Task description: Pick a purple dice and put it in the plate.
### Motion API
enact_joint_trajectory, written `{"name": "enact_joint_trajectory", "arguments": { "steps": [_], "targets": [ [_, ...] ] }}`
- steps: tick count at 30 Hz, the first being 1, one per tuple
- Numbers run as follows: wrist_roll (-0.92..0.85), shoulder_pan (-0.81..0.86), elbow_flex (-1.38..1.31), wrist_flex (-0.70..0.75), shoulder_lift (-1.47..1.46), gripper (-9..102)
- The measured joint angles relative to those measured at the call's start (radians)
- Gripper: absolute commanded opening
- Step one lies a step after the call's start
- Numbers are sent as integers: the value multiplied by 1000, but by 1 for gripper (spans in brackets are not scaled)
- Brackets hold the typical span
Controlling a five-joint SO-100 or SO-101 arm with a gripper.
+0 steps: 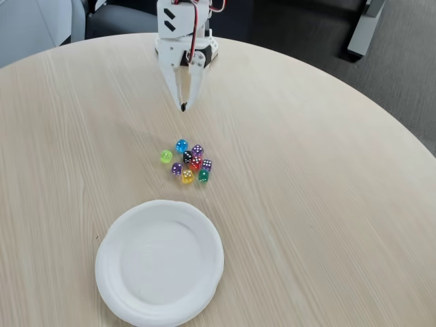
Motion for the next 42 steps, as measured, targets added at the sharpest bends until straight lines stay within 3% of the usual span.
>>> {"name": "enact_joint_trajectory", "arguments": {
  "steps": [10, 26, 34, 42],
  "targets": [
    [61, 0, -37, 0, -104, 0],
    [189, 0, -549, 0, -841, 0],
    [172, 0, -586, -2, -1129, 0],
    [273, 0, -586, -9, -1164, 0]
  ]
}}
